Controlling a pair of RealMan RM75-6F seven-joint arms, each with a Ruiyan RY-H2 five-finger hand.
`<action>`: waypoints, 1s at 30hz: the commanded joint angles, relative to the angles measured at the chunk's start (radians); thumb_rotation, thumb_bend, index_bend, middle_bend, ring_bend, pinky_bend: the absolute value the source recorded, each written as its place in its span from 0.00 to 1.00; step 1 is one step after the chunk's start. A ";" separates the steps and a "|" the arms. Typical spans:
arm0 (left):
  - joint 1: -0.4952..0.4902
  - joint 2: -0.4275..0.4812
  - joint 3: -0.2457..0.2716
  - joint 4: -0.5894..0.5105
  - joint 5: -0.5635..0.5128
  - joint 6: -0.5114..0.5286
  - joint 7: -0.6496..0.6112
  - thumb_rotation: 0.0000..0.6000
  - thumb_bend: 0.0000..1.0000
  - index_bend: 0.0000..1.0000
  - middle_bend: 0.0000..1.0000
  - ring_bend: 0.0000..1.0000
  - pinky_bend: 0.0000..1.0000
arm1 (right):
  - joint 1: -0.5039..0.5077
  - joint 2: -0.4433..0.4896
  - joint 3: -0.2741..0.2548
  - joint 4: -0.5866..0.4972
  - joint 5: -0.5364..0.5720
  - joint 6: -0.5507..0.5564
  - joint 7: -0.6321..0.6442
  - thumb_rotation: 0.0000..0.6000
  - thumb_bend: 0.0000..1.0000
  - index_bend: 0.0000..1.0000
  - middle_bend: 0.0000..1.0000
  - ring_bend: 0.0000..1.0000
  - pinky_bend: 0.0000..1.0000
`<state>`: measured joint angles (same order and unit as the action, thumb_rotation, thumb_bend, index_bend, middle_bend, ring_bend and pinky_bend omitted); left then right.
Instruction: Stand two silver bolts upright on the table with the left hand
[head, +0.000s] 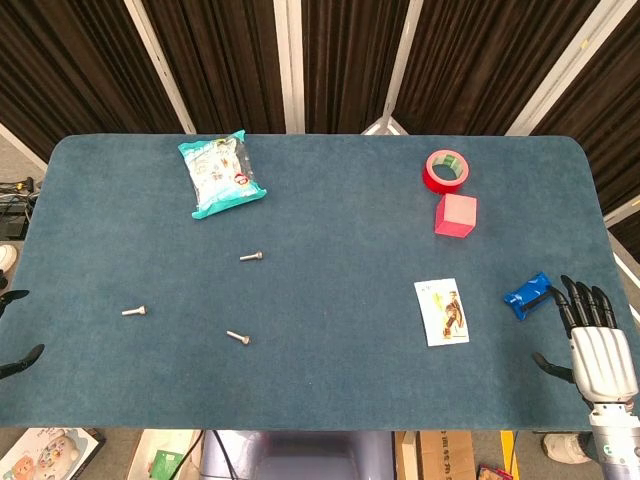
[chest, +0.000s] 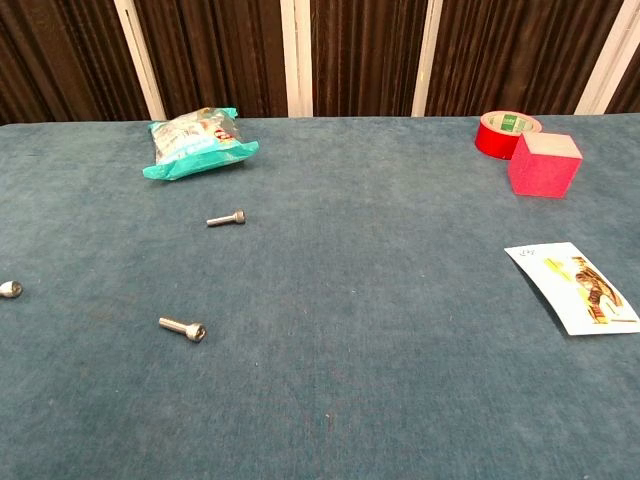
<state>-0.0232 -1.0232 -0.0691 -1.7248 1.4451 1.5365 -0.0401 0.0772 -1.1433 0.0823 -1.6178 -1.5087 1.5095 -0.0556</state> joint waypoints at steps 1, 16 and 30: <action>0.000 -0.001 0.000 0.001 -0.001 0.000 0.002 1.00 0.31 0.24 0.00 0.00 0.00 | 0.001 -0.002 0.000 0.002 0.002 -0.004 0.000 1.00 0.01 0.14 0.04 0.02 0.00; -0.009 -0.014 0.008 0.014 0.015 -0.013 0.021 1.00 0.31 0.24 0.00 0.00 0.00 | -0.003 0.002 0.005 -0.016 0.026 -0.006 -0.010 1.00 0.01 0.13 0.04 0.02 0.00; -0.017 -0.022 0.002 0.016 -0.012 -0.032 0.033 1.00 0.31 0.24 0.00 0.00 0.00 | -0.009 0.024 0.003 -0.032 0.023 -0.001 0.007 1.00 0.01 0.13 0.04 0.02 0.00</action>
<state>-0.0370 -1.0426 -0.0651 -1.7112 1.4401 1.5109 -0.0139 0.0678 -1.1196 0.0854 -1.6498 -1.4854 1.5087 -0.0484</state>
